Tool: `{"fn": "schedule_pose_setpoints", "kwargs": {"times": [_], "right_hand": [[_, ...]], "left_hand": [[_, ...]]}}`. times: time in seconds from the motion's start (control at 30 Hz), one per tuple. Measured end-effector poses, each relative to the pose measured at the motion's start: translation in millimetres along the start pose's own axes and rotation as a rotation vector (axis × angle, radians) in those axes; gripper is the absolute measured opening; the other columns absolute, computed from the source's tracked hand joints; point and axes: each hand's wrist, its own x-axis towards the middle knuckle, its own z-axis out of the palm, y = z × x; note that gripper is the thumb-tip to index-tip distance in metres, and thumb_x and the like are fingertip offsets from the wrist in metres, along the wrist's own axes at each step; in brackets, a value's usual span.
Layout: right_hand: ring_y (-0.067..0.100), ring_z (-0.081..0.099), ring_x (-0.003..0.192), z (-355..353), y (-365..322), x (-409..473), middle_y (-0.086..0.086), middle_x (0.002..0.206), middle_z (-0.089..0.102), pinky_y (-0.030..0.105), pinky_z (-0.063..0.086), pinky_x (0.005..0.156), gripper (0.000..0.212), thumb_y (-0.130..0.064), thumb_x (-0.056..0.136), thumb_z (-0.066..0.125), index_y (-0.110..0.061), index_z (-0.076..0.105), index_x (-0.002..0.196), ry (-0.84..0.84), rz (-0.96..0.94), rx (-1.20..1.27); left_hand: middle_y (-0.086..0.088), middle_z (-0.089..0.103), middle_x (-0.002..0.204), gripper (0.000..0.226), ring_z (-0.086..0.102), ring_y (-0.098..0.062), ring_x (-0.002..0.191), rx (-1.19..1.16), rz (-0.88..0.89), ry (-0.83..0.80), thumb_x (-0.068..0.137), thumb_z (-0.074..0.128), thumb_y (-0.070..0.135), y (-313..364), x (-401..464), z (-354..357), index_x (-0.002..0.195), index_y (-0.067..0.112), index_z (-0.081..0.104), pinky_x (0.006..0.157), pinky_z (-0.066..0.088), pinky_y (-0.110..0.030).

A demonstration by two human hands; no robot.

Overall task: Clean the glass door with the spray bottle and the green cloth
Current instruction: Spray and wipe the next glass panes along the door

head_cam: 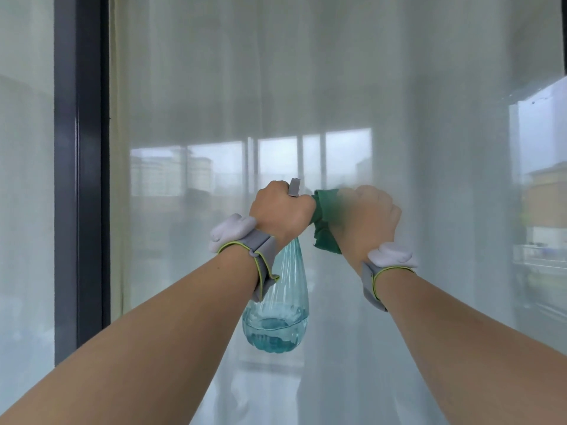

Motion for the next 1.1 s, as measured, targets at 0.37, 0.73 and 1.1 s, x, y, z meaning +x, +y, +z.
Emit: {"fn": "schedule_pose_setpoints", "kwargs": {"times": [0.37, 0.73, 1.1], "right_hand": [[0.027, 0.047, 0.099, -30.4, 72.4, -44.9, -0.001, 0.108, 0.051, 0.038, 0.033, 0.079, 0.050, -0.041, 0.068, 0.069, -0.025, 0.054, 0.113, -0.192, -0.375, 0.049], [0.026, 0.044, 0.096, -44.6, 118.4, -39.6, -0.001, 0.106, 0.050, 0.038, 0.036, 0.075, 0.052, -0.041, 0.067, 0.067, -0.021, 0.053, 0.113, -0.137, -0.218, 0.030], [0.028, 0.046, 0.096, -38.2, 99.0, -42.8, 0.000, 0.105, 0.050, 0.038, 0.033, 0.077, 0.047, -0.037, 0.069, 0.064, -0.022, 0.052, 0.112, -0.126, -0.346, 0.085]], "left_hand": [[-0.001, 0.033, 0.069, 0.020, 0.025, -0.023, 0.061, -0.027, -0.014, -0.065, 0.057, 0.040, 0.026, 39.9, -9.6, 44.3, 0.069, 0.015, 0.027, 0.059, 0.026, -0.031], [-0.011, 0.049, 0.072, 0.015, 0.041, -0.025, 0.066, -0.004, -0.066, -0.205, 0.061, 0.048, 0.019, 81.9, -16.5, 101.0, 0.068, 0.012, 0.037, 0.064, 0.033, -0.035], [0.001, 0.026, 0.065, 0.030, 0.019, -0.021, 0.059, -0.043, -0.063, -0.054, 0.079, 0.049, 0.008, 90.9, -19.0, 85.1, 0.066, 0.017, 0.023, 0.055, 0.019, -0.028]]}}
